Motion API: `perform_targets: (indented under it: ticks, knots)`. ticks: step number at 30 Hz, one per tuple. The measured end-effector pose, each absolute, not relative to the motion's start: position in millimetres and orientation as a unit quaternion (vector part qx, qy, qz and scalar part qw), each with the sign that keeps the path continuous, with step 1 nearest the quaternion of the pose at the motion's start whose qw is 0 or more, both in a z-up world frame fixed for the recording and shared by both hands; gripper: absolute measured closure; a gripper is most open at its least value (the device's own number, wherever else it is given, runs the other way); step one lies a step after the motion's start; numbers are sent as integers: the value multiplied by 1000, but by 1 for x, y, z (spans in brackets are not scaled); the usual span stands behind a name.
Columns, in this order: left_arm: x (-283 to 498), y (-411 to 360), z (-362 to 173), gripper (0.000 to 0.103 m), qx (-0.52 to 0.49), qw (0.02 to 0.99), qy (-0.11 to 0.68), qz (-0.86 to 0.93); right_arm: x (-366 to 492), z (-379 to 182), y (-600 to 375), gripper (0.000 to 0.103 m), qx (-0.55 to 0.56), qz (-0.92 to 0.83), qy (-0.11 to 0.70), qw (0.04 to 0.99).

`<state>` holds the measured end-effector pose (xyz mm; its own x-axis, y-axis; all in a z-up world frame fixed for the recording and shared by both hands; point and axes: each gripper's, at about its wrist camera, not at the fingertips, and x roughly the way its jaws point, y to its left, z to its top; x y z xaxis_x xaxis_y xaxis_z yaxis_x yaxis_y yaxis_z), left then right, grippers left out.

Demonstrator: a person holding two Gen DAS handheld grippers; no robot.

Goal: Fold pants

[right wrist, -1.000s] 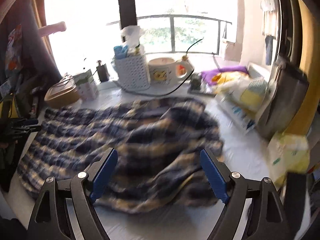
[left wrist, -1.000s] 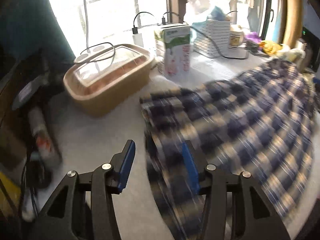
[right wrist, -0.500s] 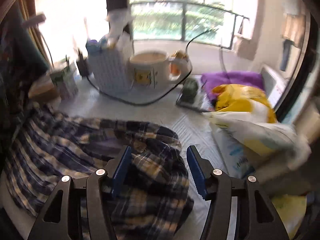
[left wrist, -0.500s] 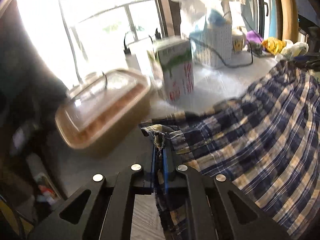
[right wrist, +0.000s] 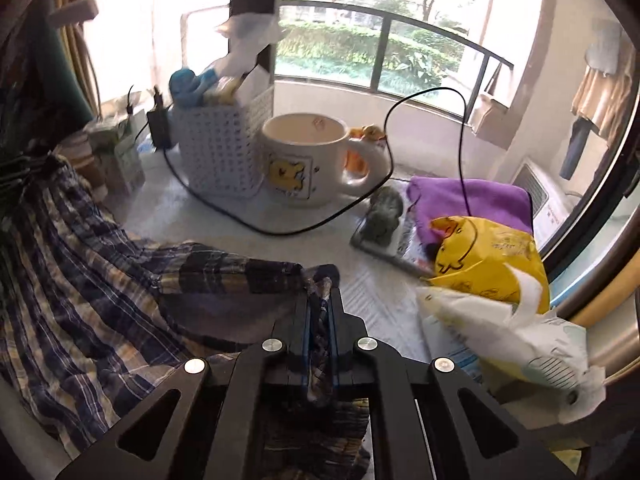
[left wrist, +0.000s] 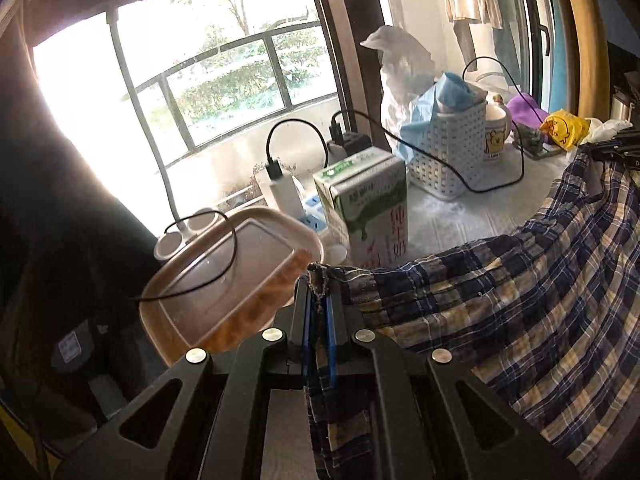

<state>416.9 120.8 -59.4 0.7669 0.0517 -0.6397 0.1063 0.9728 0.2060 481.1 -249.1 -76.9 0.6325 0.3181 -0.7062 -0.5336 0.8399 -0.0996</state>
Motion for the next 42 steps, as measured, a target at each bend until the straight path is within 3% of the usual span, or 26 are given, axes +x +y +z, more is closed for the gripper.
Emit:
perform_targets:
  ticks: [6,9,11,13,15,16,27,35,42]
  knots:
    - [440,131,-87,94,132,921,364,37,511,-105,-253,96,-130,217,398,882]
    - [438,137,-91,80,115,918,377,39,512,-118,-248,96,-139,212,409,876]
    - [423,137,-81,60,109,922,371,29,506,-110,-250,93,-137,212,404,879]
    - [404,133,-68,51,99,928,359,8,496,-98,-254,78,-133,208,387,889]
    - [380,126,-58,49,87,931,353,-31,482,-83,-258,39,-128,203,365,900]
    - [368,122,-57,48,85,930,355,-47,474,-75,-259,35,-126,203,353,905]
    - [287,120,-119,46,27,883,460,-85,385,-68,-230,34,-107,255,333,901]
    - [262,148,-119,46,-30,892,447,-59,325,-80,-185,34,-91,315,340,881]
    - [232,174,-103,46,-27,904,427,-14,271,-111,-74,34,-160,411,360,822]
